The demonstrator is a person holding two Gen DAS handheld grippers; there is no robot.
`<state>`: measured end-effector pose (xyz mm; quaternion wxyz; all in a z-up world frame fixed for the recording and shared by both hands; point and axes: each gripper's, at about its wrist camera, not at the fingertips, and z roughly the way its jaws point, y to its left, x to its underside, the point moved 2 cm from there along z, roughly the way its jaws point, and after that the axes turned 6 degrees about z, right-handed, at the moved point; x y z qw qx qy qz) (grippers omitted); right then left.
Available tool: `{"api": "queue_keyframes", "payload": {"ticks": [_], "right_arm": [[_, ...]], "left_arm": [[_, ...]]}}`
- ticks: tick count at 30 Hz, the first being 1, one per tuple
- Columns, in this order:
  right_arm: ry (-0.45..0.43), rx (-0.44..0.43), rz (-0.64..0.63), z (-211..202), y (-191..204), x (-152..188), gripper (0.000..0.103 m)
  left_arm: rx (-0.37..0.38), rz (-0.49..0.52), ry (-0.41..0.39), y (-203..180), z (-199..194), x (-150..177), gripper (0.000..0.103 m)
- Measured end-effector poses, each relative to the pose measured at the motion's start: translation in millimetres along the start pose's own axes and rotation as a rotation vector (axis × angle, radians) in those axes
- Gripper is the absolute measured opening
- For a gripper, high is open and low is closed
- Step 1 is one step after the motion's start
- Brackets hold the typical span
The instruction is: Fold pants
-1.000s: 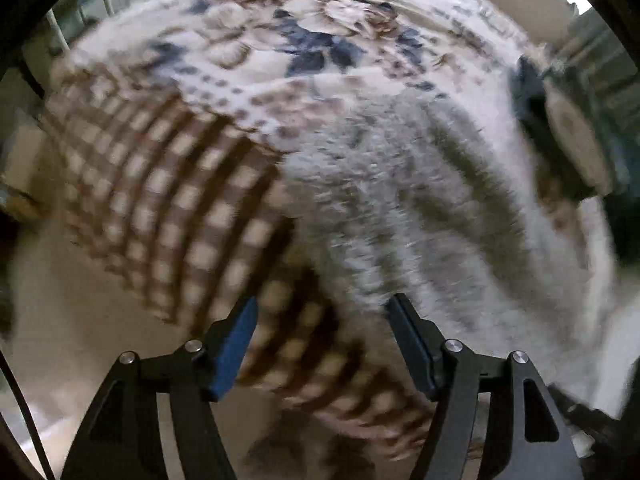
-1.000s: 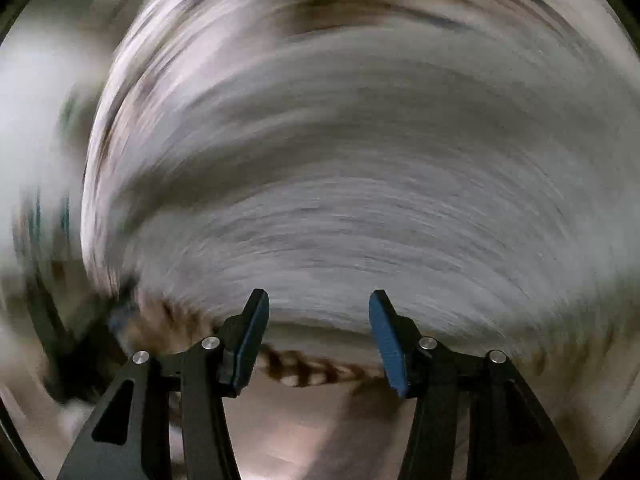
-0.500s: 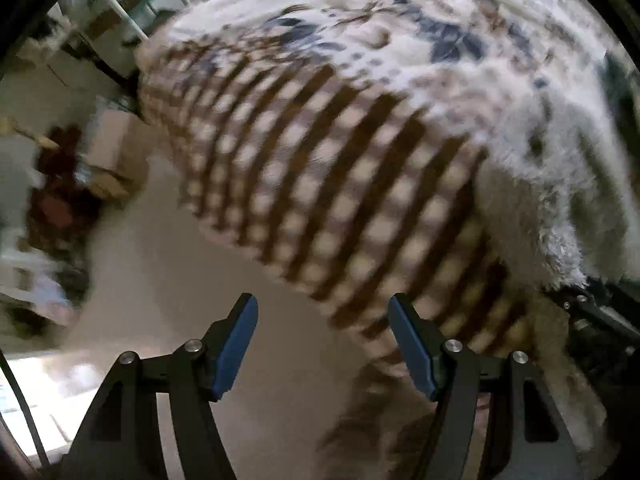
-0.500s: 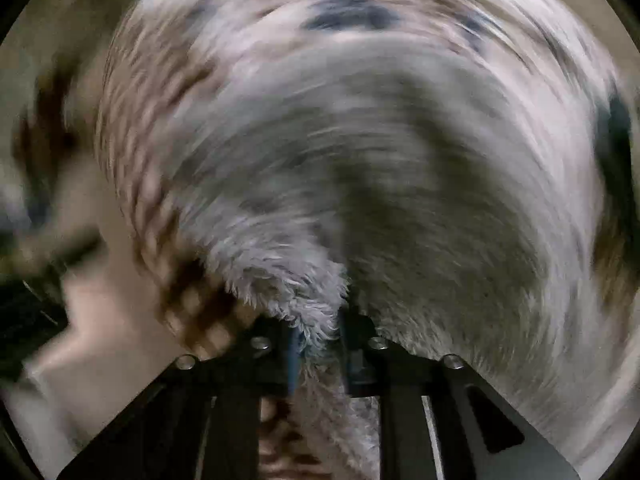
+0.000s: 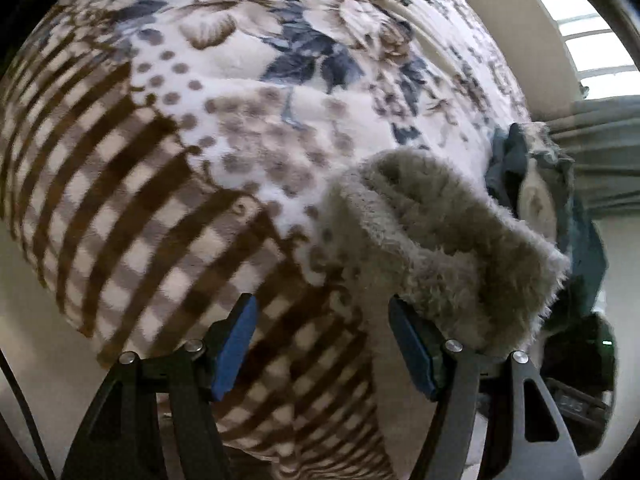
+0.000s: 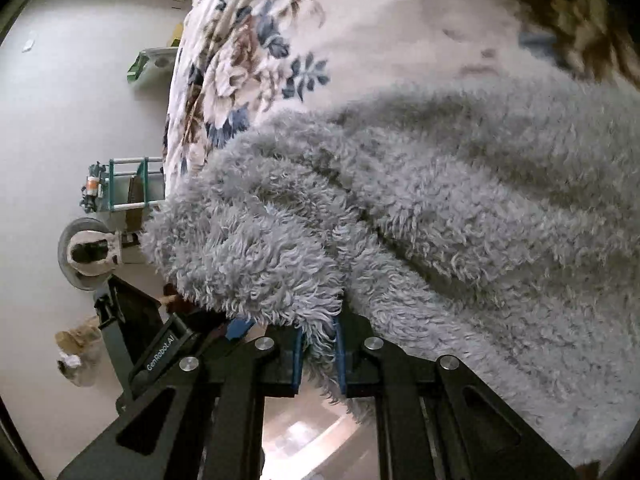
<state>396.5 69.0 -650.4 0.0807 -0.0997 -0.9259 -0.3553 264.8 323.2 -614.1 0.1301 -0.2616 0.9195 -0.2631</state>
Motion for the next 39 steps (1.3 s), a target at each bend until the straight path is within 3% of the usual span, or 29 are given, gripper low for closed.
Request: {"api": "queue_keyframes", "payload": {"ticks": [3, 5, 7, 10, 13, 16, 19, 22, 25, 29, 30, 33, 34, 36, 39], "right_arm": [[-0.004, -0.004, 0.022, 0, -10, -3, 0.014], [0.043, -0.101, 0.098, 1, -20, -2, 0.017], [0.091, -0.131, 0.114, 19, -11, 6, 0.019], [0.094, 0.01, 0.012, 35, -2, 1, 0.021], [0.114, 0.086, -0.057, 54, 11, -3, 0.021], [0.123, 0.208, -0.195, 62, 35, 1, 0.023], [0.123, 0.274, -0.32, 65, 55, 9, 0.027], [0.138, 0.259, -0.392, 66, 69, 12, 0.031], [0.147, 0.219, -0.384, 72, 72, 7, 0.031], [0.161, 0.25, -0.392, 83, 75, 6, 0.035], [0.18, 0.189, -0.349, 84, 72, 5, 0.036], [0.191, -0.106, -0.105, 74, 51, -4, 0.011], [0.162, -0.155, -0.043, 66, 42, -9, 0.01], [0.041, -0.187, -0.004, 36, 26, -19, 0.009], [-0.034, -0.147, -0.018, 14, 22, -25, 0.009]], "left_arm": [[0.012, -0.01, 0.0, 1, -5, 5, 0.066], [0.005, -0.017, 0.008, 6, -7, 8, 0.066], [-0.004, -0.021, 0.011, 13, -8, 13, 0.066], [-0.022, -0.028, 0.024, 21, -4, 17, 0.066], [-0.038, -0.018, 0.031, 23, 2, 16, 0.066], [-0.047, 0.009, 0.028, 22, 5, 12, 0.066], [-0.049, 0.018, 0.027, 22, 7, 8, 0.066], [-0.054, 0.02, 0.03, 26, 5, 7, 0.066], [-0.07, 0.029, 0.036, 33, 1, 8, 0.066], [-0.086, 0.025, 0.038, 44, -2, 11, 0.066], [-0.088, 0.017, 0.04, 47, -2, 10, 0.066], [-0.072, 0.0, 0.029, 48, -4, 7, 0.066], [-0.067, 0.001, 0.024, 46, -5, 6, 0.066], [-0.045, 0.008, 0.01, 42, -6, 2, 0.066], [-0.046, 0.024, 0.013, 32, 0, -4, 0.066]]}}
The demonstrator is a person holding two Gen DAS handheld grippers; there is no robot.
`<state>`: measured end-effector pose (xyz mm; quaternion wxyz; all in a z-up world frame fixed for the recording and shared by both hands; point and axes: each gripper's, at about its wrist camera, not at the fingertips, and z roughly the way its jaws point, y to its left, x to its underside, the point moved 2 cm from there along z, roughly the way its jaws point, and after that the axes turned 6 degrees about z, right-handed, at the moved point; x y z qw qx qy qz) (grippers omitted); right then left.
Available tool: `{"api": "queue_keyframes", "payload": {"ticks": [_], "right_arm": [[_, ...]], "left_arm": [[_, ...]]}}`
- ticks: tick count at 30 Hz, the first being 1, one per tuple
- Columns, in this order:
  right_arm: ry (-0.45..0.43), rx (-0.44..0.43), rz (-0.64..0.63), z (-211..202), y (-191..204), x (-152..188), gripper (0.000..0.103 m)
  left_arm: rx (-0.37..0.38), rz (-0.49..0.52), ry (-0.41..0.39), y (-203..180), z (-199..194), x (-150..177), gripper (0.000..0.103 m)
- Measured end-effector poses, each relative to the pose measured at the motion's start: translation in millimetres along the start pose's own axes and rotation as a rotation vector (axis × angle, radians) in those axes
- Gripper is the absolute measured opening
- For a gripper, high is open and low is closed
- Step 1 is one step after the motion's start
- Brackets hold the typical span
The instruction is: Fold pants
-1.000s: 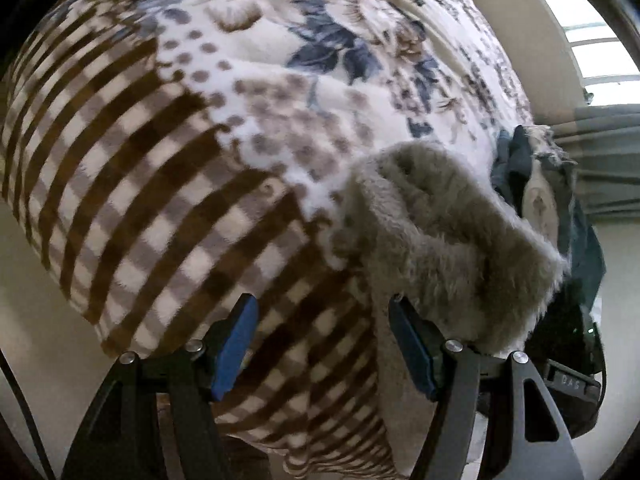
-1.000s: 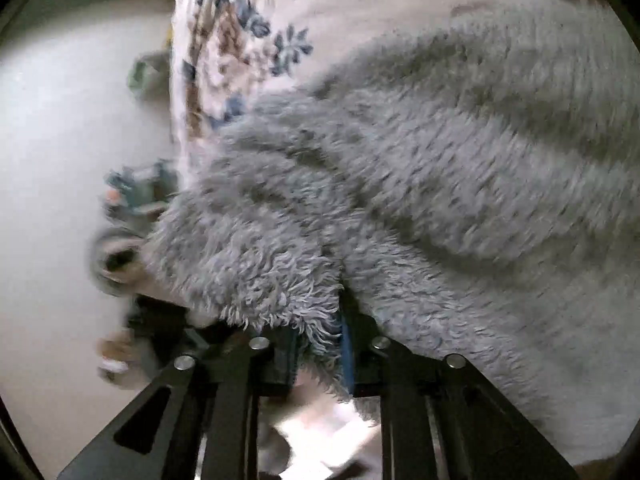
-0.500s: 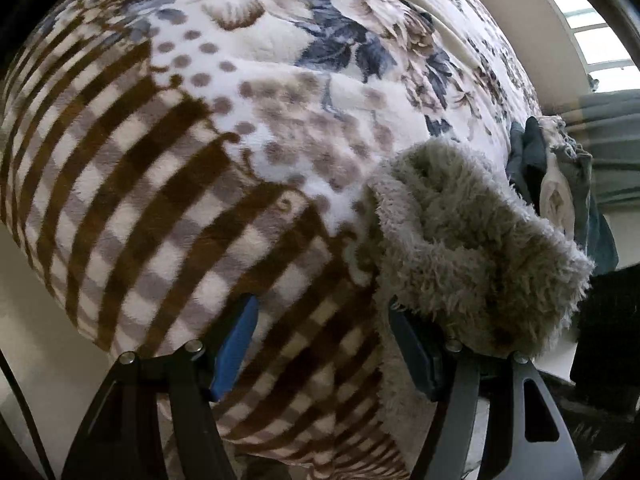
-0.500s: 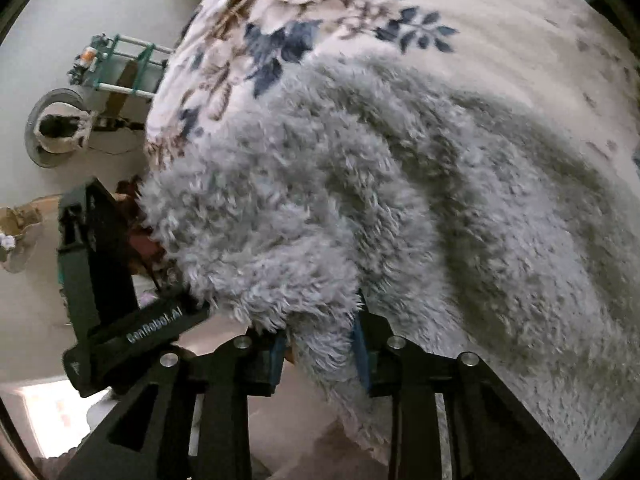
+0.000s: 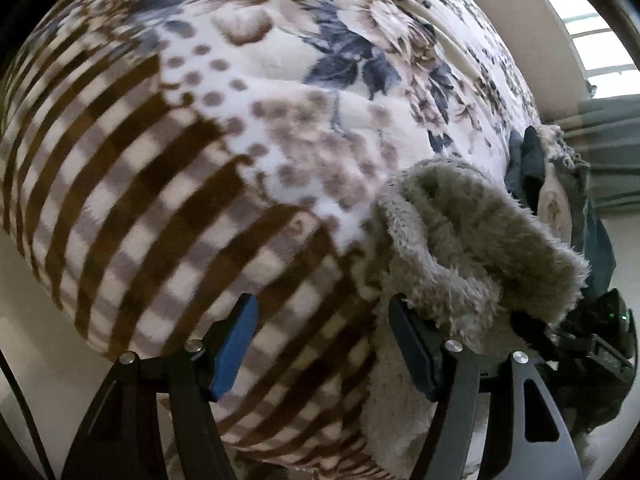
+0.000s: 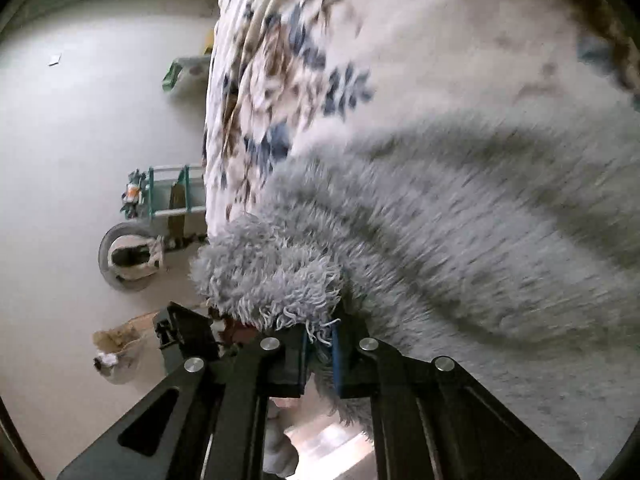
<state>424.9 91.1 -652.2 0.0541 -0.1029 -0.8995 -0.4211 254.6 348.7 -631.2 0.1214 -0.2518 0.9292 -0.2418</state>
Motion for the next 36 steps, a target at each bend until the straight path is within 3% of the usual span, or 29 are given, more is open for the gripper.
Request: {"api": "queue_keyframes", "payload": {"ticks": [3, 6, 9, 11, 14, 17, 19, 20, 21, 22, 25, 28, 30, 34, 36], "right_arm": [[-0.055, 0.035, -0.036, -14, 8, -3, 0.009], [-0.088, 0.067, -0.064, -35, 8, -2, 0.009], [-0.09, 0.079, -0.064, -42, 12, -5, 0.009], [-0.088, 0.089, -0.059, -53, 9, -4, 0.009], [-0.084, 0.097, -0.053, -49, 8, -5, 0.009], [-0.081, 0.112, -0.071, -48, 9, -4, 0.009], [-0.078, 0.116, -0.075, -48, 9, -2, 0.009], [-0.079, 0.119, -0.074, -48, 8, -2, 0.009], [-0.079, 0.12, -0.072, -48, 7, -1, 0.009], [-0.082, 0.121, -0.071, -49, 7, -1, 0.009], [-0.098, 0.128, -0.075, -52, 9, 0, 0.009], [-0.098, 0.118, -0.083, -56, 15, 1, 0.009], [-0.091, 0.116, -0.096, -50, 21, 0, 0.009], [-0.059, 0.135, -0.14, -34, 33, 6, 0.009], [-0.042, 0.14, -0.156, -28, 37, 11, 0.009]], "left_arm": [[0.035, -0.002, 0.007, -10, 0, -5, 0.066], [0.162, -0.07, -0.045, -14, -26, -1, 0.066], [0.146, -0.078, -0.099, -9, -49, 6, 0.066], [0.161, -0.092, -0.088, -5, -44, 9, 0.066], [0.136, -0.086, -0.016, -3, -13, 8, 0.066], [0.0, -0.006, 0.045, -9, 22, 4, 0.066], [-0.051, 0.018, 0.057, -11, 37, 2, 0.065], [-0.068, 0.033, 0.04, -12, 38, 2, 0.059], [-0.113, 0.061, 0.021, -15, 36, 2, 0.035], [-0.112, 0.084, 0.007, -17, 31, 3, 0.02], [-0.162, 0.115, -0.061, -11, 7, 4, 0.014], [-0.162, 0.049, -0.034, 17, 6, 7, 0.015], [-0.141, 0.055, -0.014, 14, 9, 8, 0.016], [-0.006, -0.002, 0.004, 4, -5, 15, 0.029], [0.004, -0.018, 0.004, 1, -18, 29, 0.032]]}}
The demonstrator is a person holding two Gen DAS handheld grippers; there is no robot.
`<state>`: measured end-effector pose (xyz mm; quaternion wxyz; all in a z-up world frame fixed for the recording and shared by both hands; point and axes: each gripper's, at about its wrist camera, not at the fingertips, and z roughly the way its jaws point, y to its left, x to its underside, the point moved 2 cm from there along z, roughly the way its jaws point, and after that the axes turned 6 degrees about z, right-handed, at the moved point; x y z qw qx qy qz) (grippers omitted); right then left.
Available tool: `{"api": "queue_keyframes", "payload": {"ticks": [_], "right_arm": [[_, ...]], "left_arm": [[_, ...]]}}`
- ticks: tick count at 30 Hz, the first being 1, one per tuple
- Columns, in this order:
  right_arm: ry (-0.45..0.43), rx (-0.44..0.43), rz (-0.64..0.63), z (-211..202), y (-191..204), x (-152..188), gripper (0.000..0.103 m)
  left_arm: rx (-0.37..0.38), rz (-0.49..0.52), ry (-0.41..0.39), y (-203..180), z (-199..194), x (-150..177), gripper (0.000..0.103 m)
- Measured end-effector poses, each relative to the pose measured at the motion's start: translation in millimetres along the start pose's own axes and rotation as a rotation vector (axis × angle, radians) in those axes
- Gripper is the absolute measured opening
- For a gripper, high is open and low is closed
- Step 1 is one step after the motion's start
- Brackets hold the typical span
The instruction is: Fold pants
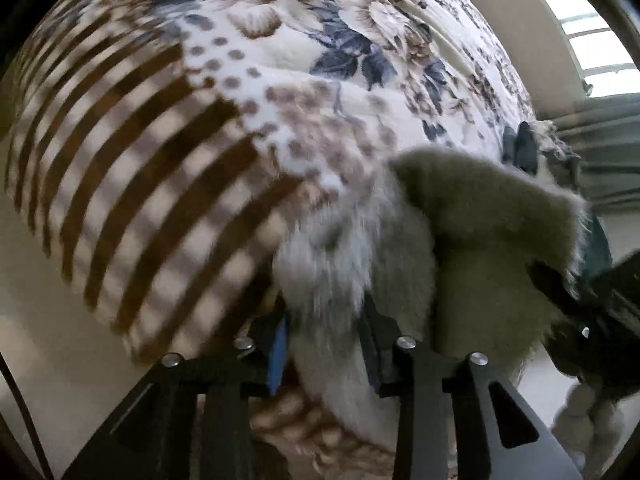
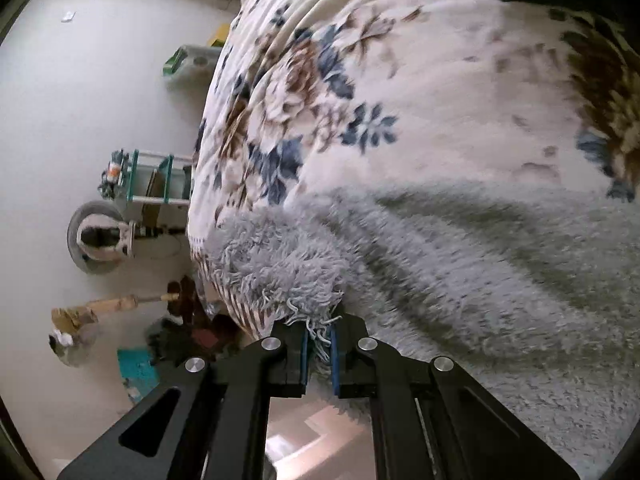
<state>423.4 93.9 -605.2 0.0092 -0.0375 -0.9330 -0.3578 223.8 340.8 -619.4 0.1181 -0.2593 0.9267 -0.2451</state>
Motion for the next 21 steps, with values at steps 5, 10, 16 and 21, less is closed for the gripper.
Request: {"api": "queue_keyframes", "payload": {"ticks": [5, 10, 16, 21], "right_arm": [[0.021, 0.015, -0.009, 7, -1, 6, 0.009], [0.019, 0.048, -0.01, 8, -6, 8, 0.009], [0.005, 0.058, -0.005, 1, -10, 6, 0.009], [0.027, 0.031, -0.003, 11, -4, 13, 0.009]], "left_arm": [[0.022, -0.074, 0.071, 0, 19, 36, 0.045], [0.052, -0.129, 0.065, -6, 49, 43, 0.027], [-0.069, -0.088, 0.068, 23, 37, 50, 0.011], [-0.029, -0.067, 0.076, 10, 24, 41, 0.015]]}}
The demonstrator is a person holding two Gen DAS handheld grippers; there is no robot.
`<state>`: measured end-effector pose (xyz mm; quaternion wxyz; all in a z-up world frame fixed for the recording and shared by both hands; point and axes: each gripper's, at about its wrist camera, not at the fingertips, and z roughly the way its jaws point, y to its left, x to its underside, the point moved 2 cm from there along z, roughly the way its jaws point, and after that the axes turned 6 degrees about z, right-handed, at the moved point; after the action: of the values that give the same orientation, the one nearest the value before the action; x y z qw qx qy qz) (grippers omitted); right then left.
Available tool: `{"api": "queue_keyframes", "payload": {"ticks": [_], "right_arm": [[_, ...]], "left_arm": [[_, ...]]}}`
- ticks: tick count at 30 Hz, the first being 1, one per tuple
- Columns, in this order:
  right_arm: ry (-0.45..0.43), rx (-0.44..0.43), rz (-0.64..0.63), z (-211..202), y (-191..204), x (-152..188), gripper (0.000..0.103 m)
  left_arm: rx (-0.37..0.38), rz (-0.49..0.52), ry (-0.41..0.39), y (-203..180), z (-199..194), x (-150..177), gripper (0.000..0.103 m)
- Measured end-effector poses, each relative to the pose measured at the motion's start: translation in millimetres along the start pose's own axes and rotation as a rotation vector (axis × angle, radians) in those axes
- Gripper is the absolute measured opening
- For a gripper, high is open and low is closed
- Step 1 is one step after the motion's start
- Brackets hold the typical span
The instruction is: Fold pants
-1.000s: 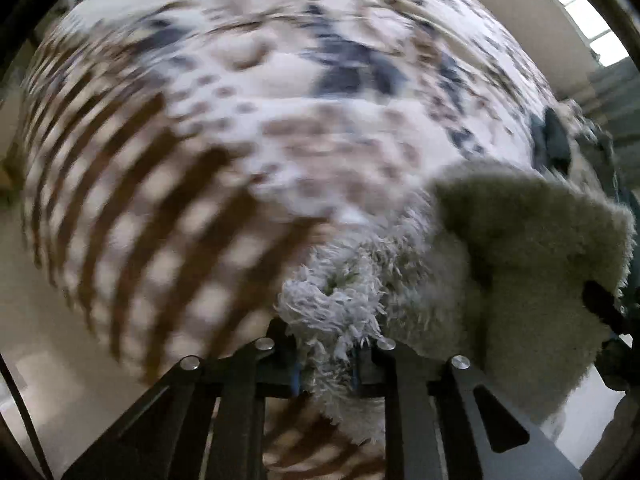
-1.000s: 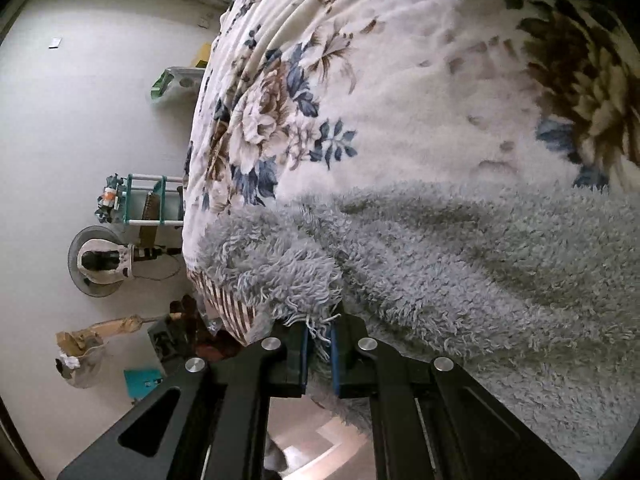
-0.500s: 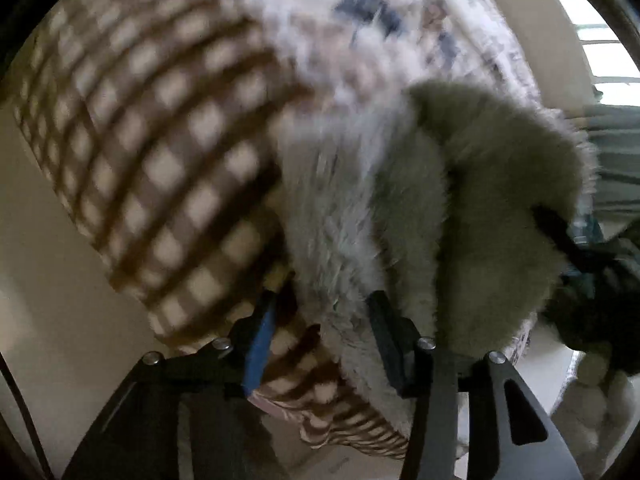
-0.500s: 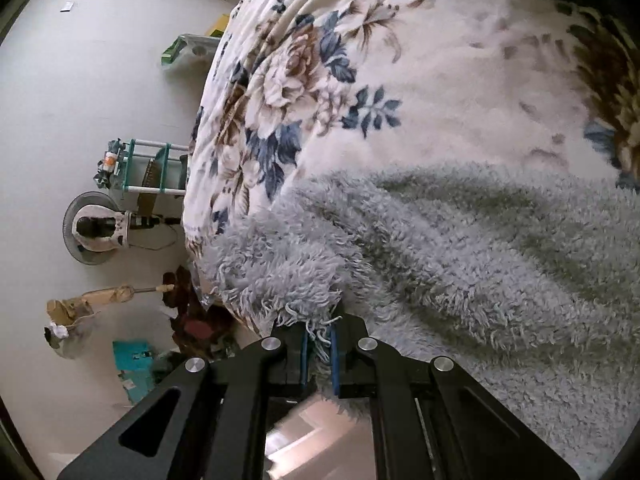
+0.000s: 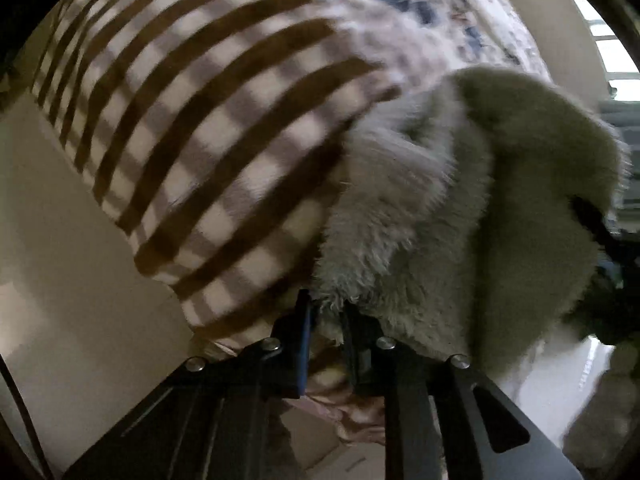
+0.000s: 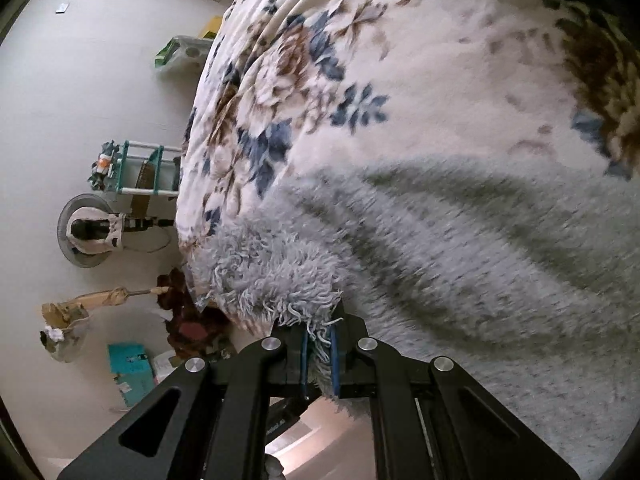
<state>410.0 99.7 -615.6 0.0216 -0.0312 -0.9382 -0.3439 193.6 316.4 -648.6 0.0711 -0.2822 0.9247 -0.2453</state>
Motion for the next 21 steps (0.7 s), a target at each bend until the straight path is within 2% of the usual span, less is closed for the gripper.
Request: {"api": "queue_keyframes", "payload": {"ticks": [2, 4, 5, 7, 8, 10, 13, 14, 16, 19, 21], "right_arm": [[0.044, 0.003, -0.02, 13, 8, 10, 0.01], [0.187, 0.027, -0.034, 42, 11, 25, 0.018], [0.244, 0.036, -0.03, 52, 11, 33, 0.032], [0.246, 0.028, -0.032, 50, 8, 44, 0.068], [0.21, 0.014, -0.024, 36, 5, 47, 0.072], [0.131, 0.013, 0.017, 5, -10, 52, 0.073], [-0.03, 0.064, 0.158, -55, -54, 69, 0.073], [-0.099, 0.103, 0.249, -83, -82, 83, 0.073], [-0.177, 0.145, 0.399, -116, -123, 107, 0.073], [-0.258, 0.168, 0.674, -156, -199, 162, 0.073], [-0.269, 0.15, 0.795, -162, -236, 186, 0.073]], "left_arm": [[0.021, 0.001, -0.018, -1, -16, 1, 0.024], [0.008, -0.005, -0.048, 1, -34, 1, 0.031], [0.002, -0.01, -0.062, 5, -44, 3, 0.032], [-0.017, -0.028, -0.109, 9, -65, 3, 0.034], [-0.021, -0.035, -0.123, 12, -73, 4, 0.036], [0.005, -0.06, -0.148, 11, -83, -2, 0.056], [0.072, -0.063, -0.146, -5, -78, -18, 0.058], [0.08, -0.061, -0.137, -12, -71, -25, 0.058], [0.13, -0.075, -0.108, -27, -58, -39, 0.058], [0.119, -0.051, -0.079, -38, -46, -44, 0.058], [0.092, -0.04, -0.056, -41, -35, -46, 0.058]]}}
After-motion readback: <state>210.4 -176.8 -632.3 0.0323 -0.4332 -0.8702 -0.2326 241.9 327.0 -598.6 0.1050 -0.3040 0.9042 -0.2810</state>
